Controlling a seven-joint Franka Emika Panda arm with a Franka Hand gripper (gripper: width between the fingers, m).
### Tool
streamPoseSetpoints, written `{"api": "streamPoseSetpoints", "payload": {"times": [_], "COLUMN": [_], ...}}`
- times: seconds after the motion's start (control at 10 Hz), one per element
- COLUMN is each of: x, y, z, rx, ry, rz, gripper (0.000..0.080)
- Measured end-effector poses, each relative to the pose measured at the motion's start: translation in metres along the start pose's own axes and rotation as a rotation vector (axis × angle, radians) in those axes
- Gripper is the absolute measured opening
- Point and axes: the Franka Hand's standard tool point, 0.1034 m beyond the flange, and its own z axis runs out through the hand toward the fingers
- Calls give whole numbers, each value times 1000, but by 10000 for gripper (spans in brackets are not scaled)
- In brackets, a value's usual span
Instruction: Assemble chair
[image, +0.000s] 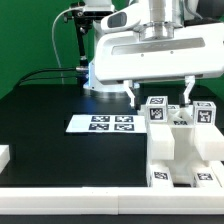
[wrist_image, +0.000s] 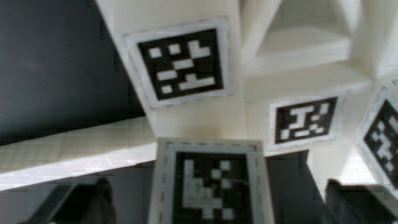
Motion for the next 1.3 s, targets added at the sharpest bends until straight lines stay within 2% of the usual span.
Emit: {"api": "streamPoseSetpoints", "payload": {"times": [0.1,0.3,0.4,0.5,0.7,0.9,1.1,1.2,1.3], "x": [-2,12,9,17,20,20,11,10,10], "y": [1,6,4,3,5,6,1,-2,0], "z": [1,-13,-16,-17,-12,-2,3,4,4], "rx": [0,9,17,23,21,13,4,2,-3], "ry": [-35,-120,-238,-310,-455,-462,-461,-453,-453], "rz": [2,32,45,58,76,77,90,98,118], "gripper": [622,649,649,649,649,649,649,611,473]}}
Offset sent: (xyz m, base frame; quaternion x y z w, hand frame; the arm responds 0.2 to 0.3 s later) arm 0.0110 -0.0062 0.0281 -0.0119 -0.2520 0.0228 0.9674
